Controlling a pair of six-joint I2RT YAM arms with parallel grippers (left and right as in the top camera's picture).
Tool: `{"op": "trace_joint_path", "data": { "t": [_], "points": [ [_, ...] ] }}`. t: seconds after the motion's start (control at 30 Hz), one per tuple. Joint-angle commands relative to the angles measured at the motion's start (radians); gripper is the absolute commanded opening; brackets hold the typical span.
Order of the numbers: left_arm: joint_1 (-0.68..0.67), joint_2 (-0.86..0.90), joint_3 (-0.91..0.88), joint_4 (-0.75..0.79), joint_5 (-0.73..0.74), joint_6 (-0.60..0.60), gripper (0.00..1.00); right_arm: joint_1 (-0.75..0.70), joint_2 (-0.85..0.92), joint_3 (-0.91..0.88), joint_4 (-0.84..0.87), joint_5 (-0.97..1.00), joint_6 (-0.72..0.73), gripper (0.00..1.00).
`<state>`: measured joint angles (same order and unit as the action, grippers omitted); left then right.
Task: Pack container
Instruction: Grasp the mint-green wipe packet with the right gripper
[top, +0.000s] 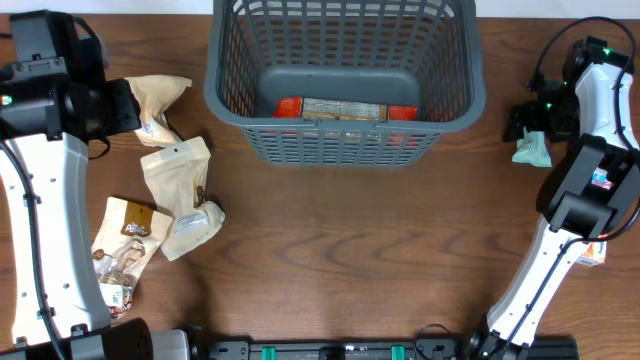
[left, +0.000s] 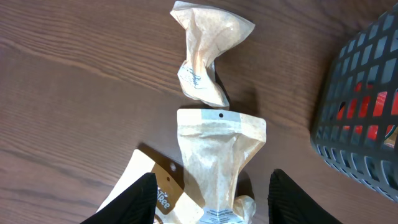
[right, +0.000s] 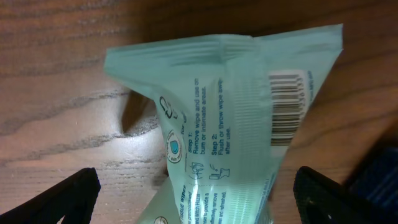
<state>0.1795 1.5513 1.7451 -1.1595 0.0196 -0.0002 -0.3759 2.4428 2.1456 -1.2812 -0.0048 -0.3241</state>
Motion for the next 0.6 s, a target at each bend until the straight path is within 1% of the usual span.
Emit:
{"op": "trace_joint_path", "data": {
  "t": [0.0,0.17,0.57],
  "points": [
    [0.000,0.004,0.002,-0.003,0.000,0.006,0.47,-0.004,0.007,-0.001,0.010,0.002,0.018,0.90],
    [0.000,0.004,0.002,-0.003,-0.001,0.006,0.47,-0.004,0.024,-0.001,0.011,0.006,0.028,0.91],
    [0.000,0.004,0.002,-0.007,-0.001,0.006,0.47,-0.004,0.068,-0.001,0.014,0.016,0.044,0.88]
  ]
}}
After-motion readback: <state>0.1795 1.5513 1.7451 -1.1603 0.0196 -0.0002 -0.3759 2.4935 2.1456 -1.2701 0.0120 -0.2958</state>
